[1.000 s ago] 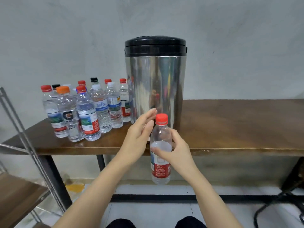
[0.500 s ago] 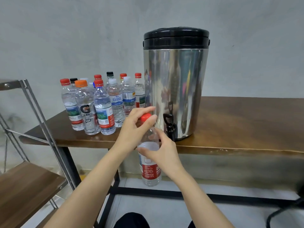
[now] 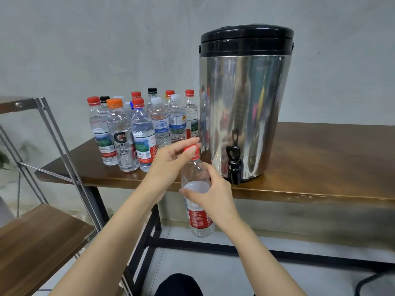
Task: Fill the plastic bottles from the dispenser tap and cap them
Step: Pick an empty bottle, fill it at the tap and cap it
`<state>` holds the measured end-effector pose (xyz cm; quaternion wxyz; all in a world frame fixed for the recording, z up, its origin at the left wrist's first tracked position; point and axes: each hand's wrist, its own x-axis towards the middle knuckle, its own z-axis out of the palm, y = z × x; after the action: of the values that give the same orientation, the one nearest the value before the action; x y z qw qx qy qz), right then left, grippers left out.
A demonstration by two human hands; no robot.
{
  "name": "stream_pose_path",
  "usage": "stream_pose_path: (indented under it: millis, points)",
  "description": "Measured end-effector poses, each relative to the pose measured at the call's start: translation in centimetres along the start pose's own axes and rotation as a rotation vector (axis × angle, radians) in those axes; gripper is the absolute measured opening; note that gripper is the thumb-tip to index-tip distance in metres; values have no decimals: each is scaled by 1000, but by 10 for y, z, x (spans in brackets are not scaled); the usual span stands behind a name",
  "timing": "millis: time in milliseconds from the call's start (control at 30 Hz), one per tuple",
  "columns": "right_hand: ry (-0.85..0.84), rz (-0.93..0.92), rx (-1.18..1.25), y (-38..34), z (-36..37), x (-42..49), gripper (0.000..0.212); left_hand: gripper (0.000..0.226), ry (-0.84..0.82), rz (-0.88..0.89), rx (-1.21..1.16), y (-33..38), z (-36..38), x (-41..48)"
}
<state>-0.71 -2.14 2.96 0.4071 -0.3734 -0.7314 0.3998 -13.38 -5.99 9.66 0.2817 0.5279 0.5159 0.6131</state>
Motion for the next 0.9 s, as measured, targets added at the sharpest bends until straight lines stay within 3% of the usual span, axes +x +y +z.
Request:
stream_pose_path:
  millis: [300, 400, 533, 667, 900]
  points:
    - [-4, -20, -10, 9, 16, 6, 76, 15, 225, -37, -130, -8, -6, 12]
    - [0, 3, -22, 15, 18, 8, 76, 21, 327, -32, -206, -25, -13, 25]
    - [15, 51, -42, 25, 18, 6, 78, 27, 402, -106, 168, -83, -23, 48]
    - [12, 78, -42, 33, 15, 5, 76, 28, 238, -81, 576, -132, -21, 69]
    - [19, 90, -33, 37, 6, 0, 74, 35, 111, -117, 917, -156, -19, 79]
